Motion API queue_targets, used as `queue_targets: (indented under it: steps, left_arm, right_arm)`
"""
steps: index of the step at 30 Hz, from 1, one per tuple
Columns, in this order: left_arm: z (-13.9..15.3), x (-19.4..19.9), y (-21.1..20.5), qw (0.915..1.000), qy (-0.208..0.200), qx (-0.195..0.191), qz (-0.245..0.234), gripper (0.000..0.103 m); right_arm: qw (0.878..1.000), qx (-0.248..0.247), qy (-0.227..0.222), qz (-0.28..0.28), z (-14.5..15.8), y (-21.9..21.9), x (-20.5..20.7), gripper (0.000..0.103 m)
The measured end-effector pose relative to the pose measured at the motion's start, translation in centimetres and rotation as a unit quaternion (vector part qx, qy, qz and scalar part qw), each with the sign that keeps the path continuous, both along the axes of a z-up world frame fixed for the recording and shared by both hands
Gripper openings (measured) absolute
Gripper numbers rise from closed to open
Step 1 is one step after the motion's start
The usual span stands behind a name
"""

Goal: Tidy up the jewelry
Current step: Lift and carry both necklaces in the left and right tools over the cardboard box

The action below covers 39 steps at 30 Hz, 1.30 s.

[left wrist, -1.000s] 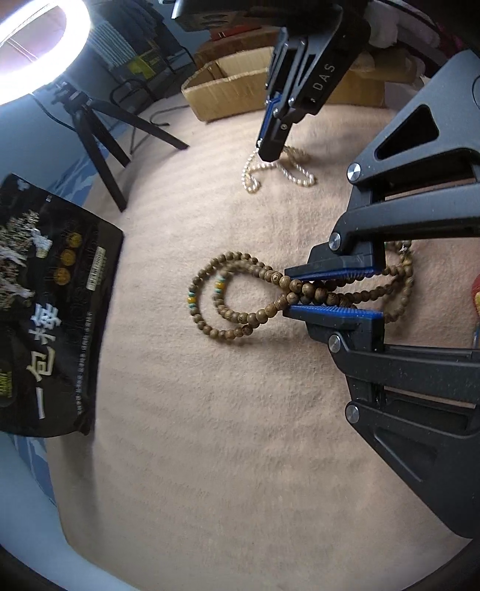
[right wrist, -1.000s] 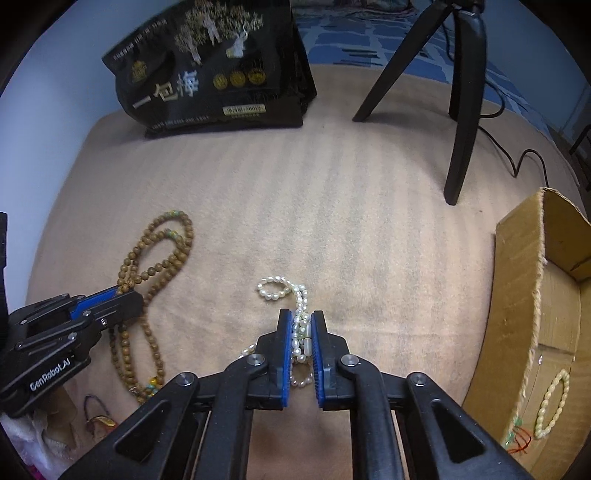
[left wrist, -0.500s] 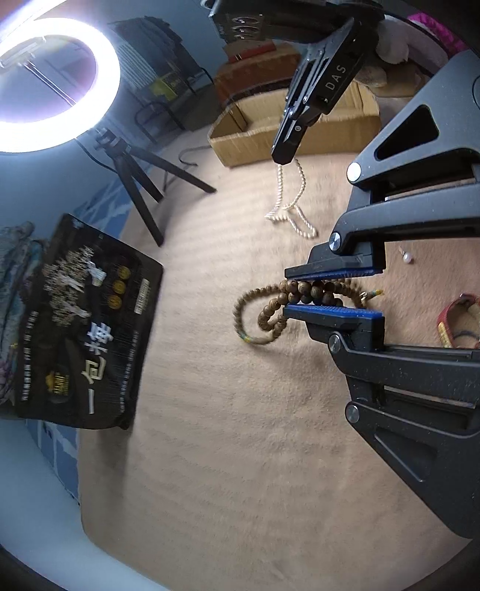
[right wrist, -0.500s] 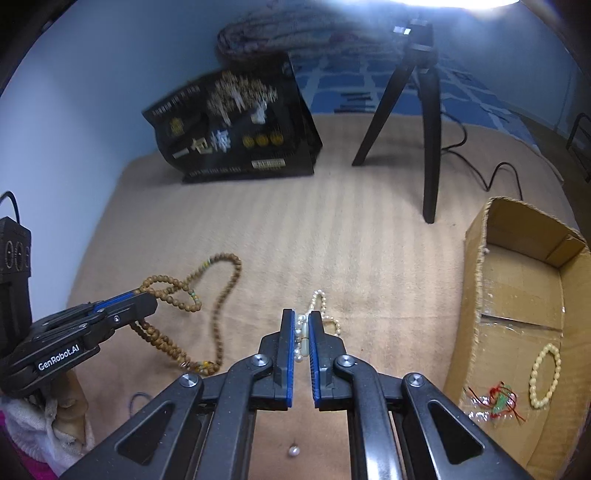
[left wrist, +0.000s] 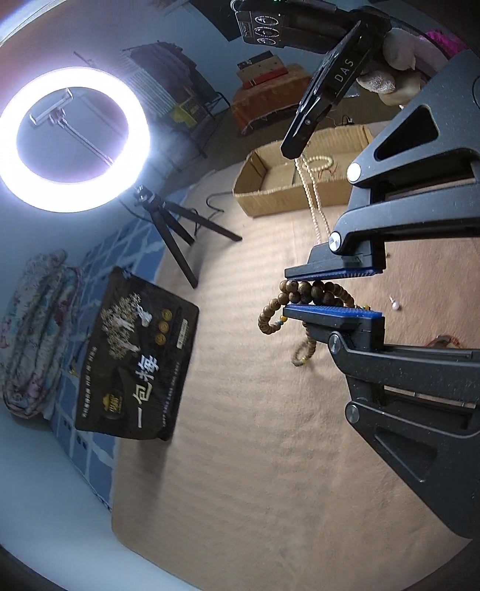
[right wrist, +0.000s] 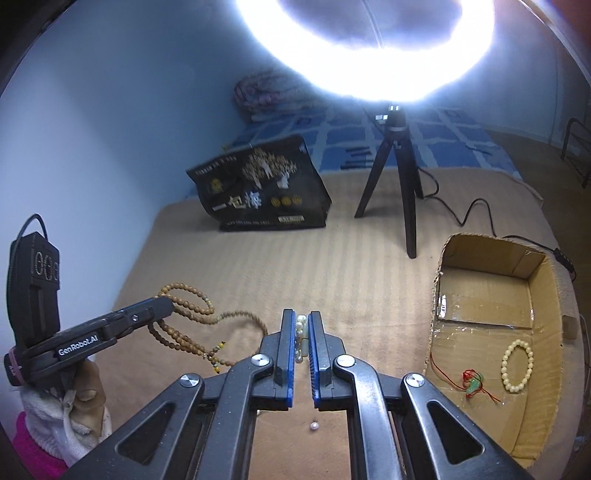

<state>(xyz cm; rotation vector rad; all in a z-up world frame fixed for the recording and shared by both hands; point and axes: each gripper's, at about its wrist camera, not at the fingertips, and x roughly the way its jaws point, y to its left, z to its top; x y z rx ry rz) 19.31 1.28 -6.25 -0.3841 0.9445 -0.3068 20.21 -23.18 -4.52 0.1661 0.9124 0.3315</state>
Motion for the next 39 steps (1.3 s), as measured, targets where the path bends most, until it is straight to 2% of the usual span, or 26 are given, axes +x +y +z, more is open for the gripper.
queue_targets:
  steps: [8, 17, 29, 39]
  left_arm:
    - [2.5, -1.6, -2.1, 0.9994, -0.026, -0.008, -0.020, 0.011]
    - [5.3, -2.6, -5.7, 0.9968, -0.055, -0.017, -0.055, 0.011]
    - [8.1, -1.7, -12.6, 0.9906, -0.083, -0.024, -0.106, 0.011]
    - [8.3, -0.4, -18.1, 0.9861, -0.084, -0.028, -0.141, 0.011]
  right_arm:
    - [0.999, 0.007, -0.043, -0.005, 3.3, -1.4, -2.9, 0.004]
    - [0.996, 0.004, -0.080, -0.033, 6.0, -5.0, -5.5, 0.004]
    - [0.993, -0.015, -0.078, -0.088, 6.1, -11.6, -7.1, 0.004]
    - [0.992, -0.025, -0.064, -0.110, 5.2, -15.1, -7.5, 0.004]
